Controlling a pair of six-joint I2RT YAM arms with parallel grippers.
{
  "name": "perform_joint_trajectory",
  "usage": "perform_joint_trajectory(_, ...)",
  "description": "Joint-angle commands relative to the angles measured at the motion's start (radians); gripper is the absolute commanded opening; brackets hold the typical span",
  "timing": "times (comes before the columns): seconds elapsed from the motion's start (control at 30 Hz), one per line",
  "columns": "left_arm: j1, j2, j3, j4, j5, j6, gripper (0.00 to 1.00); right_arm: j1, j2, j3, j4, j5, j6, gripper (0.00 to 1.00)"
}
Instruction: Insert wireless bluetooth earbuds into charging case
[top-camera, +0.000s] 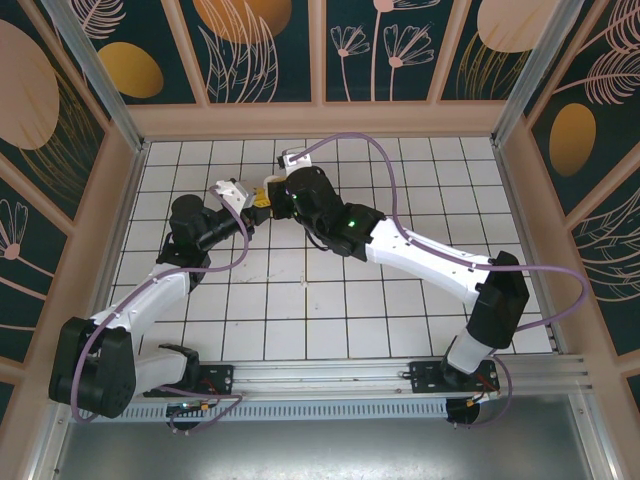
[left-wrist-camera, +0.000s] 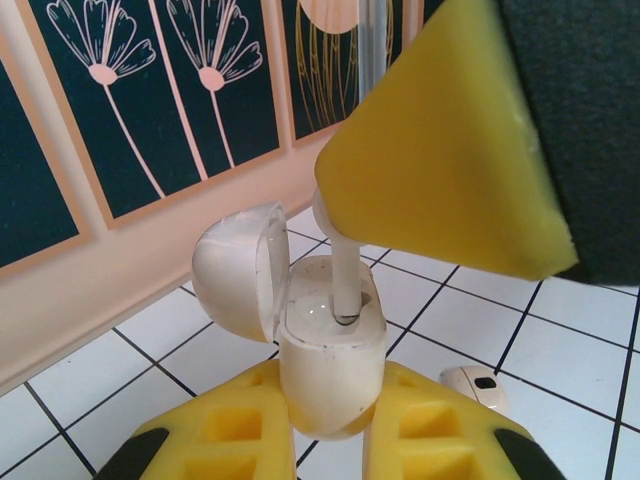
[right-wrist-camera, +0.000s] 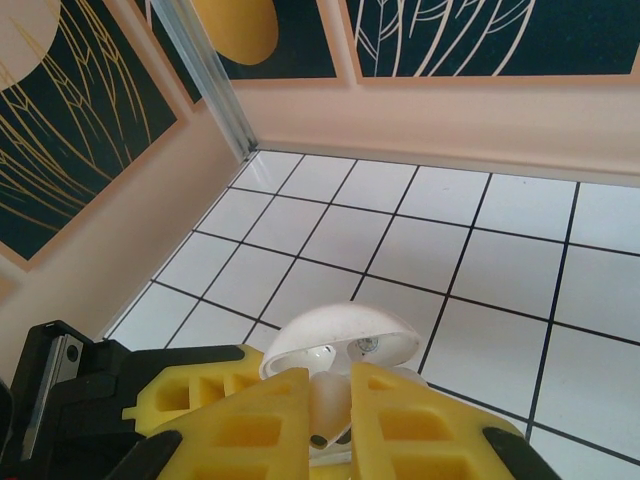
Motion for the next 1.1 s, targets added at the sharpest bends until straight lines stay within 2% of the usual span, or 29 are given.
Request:
perform_joint_trajectory(0.0, -0.001, -0.041, 0.032, 0.081, -0.01, 0.015, 0.1, 0.013, 0.028, 0.008, -0.07, 0.011, -0.015, 0.15)
perform_joint_trajectory(0.6, -0.001, -0.024, 0.033, 0.109, 0.005, -0.022, 0.1, 0.012, 0.058, 0.006, -0.027, -0.09, 0.009, 0.2)
perform_joint_trajectory(0.8, -0.001, -0.019, 0.027, 0.109, 0.007, -0.026, 0.1, -0.009, 0.03, -0.017, 0.018, -0.125, 0.042, 0.31)
perform_joint_trajectory(1.07, -0.001, 0.003, 0.018, 0.117, 0.011, -0.042, 0.1, -0.059, -0.056, -0.106, 0.13, -0.254, 0.102, 0.5)
